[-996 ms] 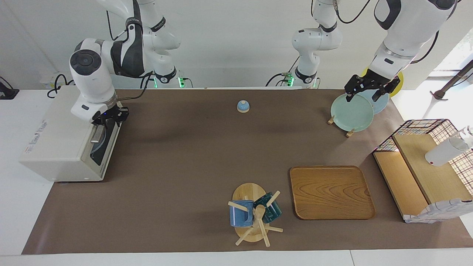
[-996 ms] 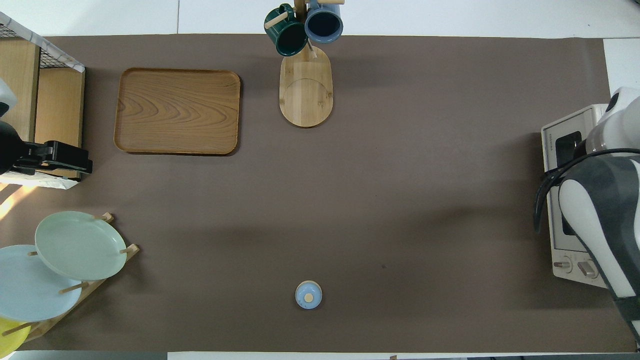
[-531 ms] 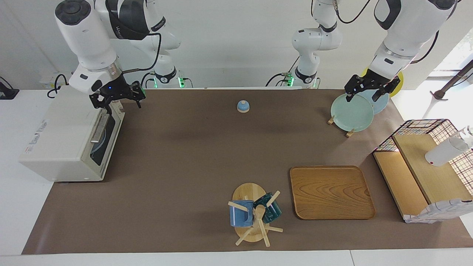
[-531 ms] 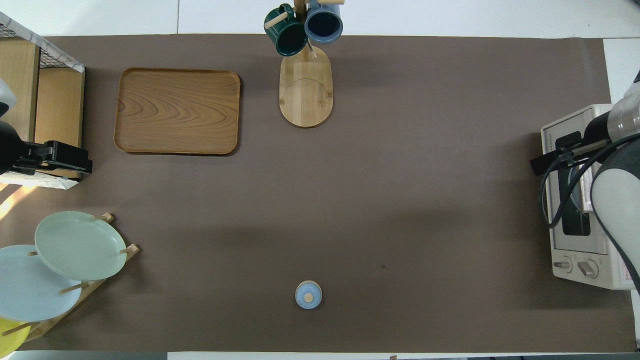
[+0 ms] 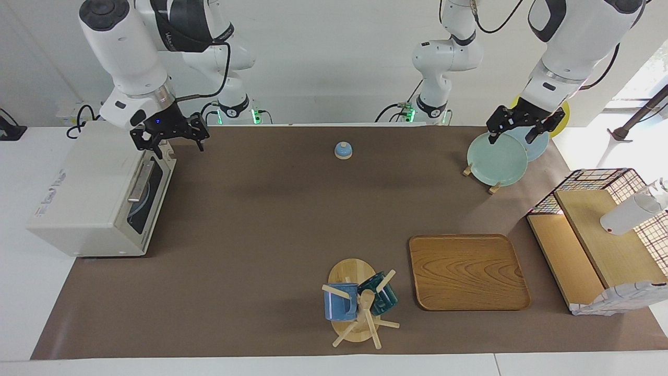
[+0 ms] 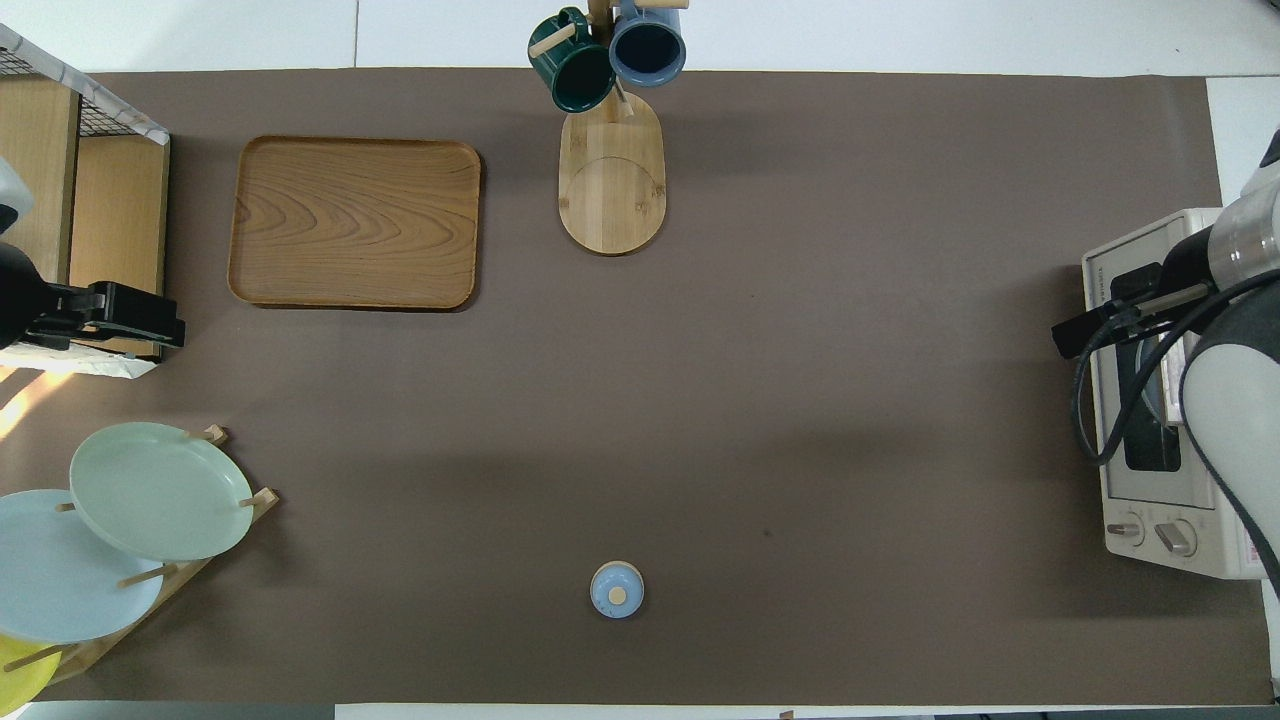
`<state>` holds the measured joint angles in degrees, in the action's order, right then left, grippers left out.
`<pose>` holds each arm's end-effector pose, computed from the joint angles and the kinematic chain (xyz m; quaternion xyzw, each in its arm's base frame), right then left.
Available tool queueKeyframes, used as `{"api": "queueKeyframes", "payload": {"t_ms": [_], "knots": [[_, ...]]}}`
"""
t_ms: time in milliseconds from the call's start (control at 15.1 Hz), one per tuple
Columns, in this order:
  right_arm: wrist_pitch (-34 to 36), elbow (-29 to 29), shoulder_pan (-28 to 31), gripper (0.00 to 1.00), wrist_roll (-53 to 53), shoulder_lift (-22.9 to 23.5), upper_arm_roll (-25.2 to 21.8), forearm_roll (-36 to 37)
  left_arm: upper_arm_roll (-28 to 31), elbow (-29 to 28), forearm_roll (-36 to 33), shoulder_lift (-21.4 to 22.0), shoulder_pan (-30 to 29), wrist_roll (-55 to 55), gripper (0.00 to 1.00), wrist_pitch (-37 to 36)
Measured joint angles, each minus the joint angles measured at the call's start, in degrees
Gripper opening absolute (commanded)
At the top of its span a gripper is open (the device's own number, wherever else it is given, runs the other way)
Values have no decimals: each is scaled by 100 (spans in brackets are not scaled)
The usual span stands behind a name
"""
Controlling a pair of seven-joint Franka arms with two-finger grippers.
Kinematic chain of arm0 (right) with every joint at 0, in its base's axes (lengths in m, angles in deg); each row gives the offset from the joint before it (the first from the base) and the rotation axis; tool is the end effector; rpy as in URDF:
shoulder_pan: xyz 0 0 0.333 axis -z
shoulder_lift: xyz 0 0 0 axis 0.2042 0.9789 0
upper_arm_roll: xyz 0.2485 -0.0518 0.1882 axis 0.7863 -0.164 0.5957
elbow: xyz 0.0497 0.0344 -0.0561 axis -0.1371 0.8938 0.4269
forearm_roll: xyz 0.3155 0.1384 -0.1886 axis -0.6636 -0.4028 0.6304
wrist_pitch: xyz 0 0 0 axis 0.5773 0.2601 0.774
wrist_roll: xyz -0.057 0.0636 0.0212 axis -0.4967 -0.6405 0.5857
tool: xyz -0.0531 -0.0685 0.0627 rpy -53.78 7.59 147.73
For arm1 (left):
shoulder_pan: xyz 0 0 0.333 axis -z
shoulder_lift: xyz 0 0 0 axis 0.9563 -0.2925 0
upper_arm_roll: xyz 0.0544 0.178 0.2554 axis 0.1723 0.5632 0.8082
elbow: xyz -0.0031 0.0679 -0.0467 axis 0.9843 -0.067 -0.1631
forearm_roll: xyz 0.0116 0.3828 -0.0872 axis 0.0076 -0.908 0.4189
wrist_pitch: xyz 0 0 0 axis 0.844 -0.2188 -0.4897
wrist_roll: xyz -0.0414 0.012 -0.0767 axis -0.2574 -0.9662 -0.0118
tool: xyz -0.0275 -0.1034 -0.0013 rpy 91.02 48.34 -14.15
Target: Put eggplant into oven
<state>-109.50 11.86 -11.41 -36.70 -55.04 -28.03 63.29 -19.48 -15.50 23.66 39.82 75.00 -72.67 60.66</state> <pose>0.5452 0.0319 0.5840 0.9921 0.1211 -0.0278 0.0189 0.5303 -0.0538 0.6138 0.9993 -0.0321 -0.0158 0.0091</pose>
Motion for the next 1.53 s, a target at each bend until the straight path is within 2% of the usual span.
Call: {"api": "queueKeyframes", "payload": {"t_ms": [332, 598, 1528], "knots": [[-1, -8, -188, 100, 104, -23, -246, 0, 0, 0, 0, 0, 0, 0, 100, 0], [-2, -8, -439, 100, 118, -33, -653, 0, 0, 0, 0, 0, 0, 0, 100, 0], [61, -8, -236, 100, 133, -98, -712, -1, 0, 0, 0, 0, 0, 0, 100, 0]]}}
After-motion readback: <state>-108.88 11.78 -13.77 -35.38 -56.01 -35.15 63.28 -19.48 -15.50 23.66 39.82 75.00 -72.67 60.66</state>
